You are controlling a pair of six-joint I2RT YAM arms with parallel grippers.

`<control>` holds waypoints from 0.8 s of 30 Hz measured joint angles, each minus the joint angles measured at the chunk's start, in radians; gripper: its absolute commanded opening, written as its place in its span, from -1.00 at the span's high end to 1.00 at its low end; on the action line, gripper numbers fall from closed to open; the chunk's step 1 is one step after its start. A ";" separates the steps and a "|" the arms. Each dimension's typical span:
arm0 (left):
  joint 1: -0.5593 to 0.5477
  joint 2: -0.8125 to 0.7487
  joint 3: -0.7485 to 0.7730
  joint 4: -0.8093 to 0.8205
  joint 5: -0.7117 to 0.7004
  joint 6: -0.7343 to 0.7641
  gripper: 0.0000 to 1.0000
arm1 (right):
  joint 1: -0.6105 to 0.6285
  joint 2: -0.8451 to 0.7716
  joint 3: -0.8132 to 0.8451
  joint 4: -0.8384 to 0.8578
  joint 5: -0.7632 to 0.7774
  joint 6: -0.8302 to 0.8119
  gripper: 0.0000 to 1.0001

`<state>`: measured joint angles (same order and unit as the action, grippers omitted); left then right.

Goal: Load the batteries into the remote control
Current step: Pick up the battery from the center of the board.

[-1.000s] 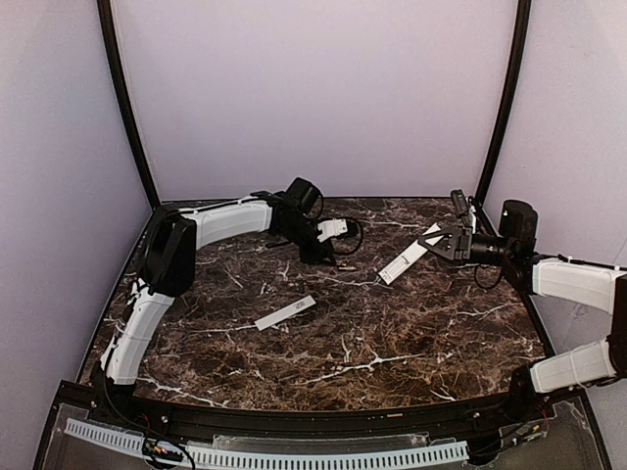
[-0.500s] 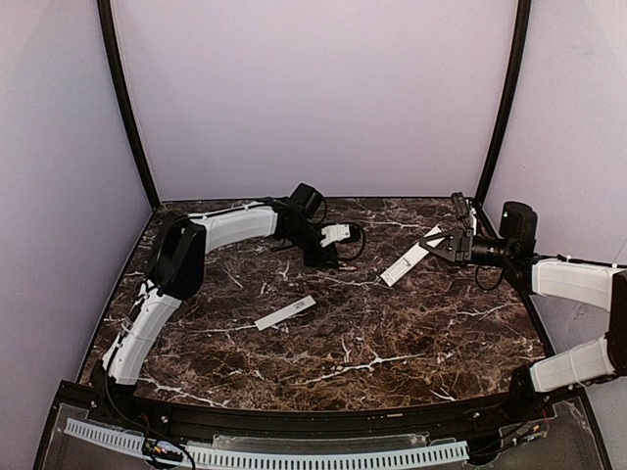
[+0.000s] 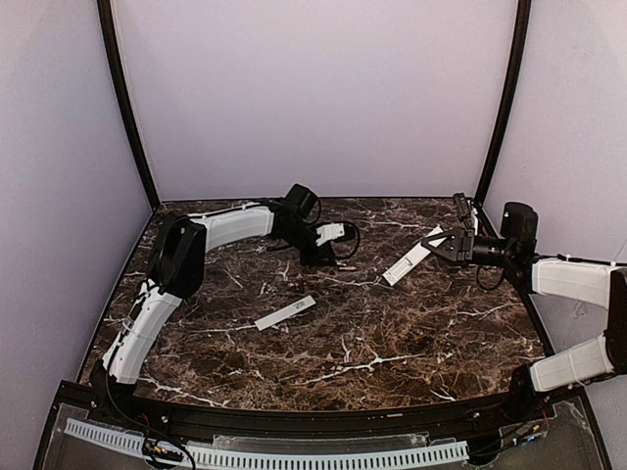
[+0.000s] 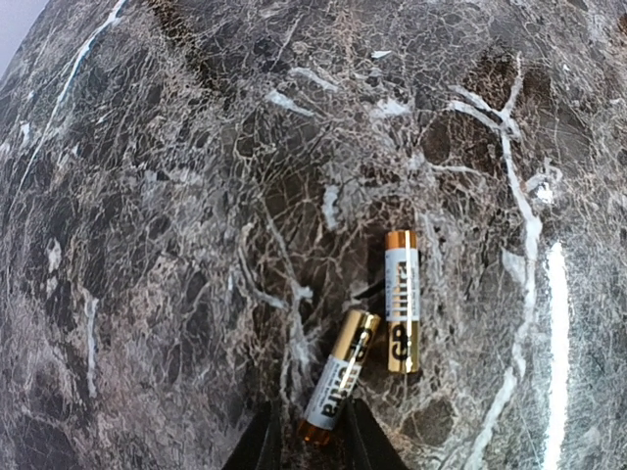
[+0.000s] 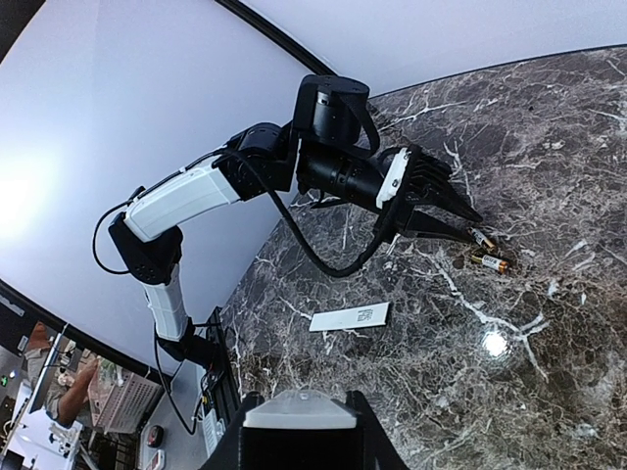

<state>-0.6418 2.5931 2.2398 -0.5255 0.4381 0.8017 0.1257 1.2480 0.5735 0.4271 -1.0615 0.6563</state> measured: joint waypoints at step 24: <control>0.009 0.035 0.045 -0.015 0.085 -0.001 0.76 | -0.029 0.024 0.000 0.000 -0.027 0.000 1.00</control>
<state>-0.6331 2.6278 2.2848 -0.5407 0.5232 0.8009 0.0967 1.2720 0.5735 0.4271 -1.0885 0.6563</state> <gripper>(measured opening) 0.195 0.221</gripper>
